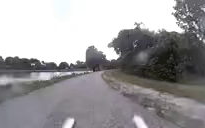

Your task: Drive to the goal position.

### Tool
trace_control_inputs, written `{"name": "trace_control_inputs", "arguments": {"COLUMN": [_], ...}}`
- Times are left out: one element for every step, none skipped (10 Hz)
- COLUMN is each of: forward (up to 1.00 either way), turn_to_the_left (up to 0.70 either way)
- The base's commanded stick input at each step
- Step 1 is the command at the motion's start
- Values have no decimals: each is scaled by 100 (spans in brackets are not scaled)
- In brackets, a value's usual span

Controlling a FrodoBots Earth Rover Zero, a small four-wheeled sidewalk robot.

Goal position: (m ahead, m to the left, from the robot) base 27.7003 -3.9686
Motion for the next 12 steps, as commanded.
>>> {"name": "trace_control_inputs", "arguments": {"forward": [85, 85, 85, 85, 85, 85, 85, 84, 84, 84, 84, 84], "turn_to_the_left": [0, 0, 0, 0, 0, 0, 0, 0, 0, 0, 0, 0]}}
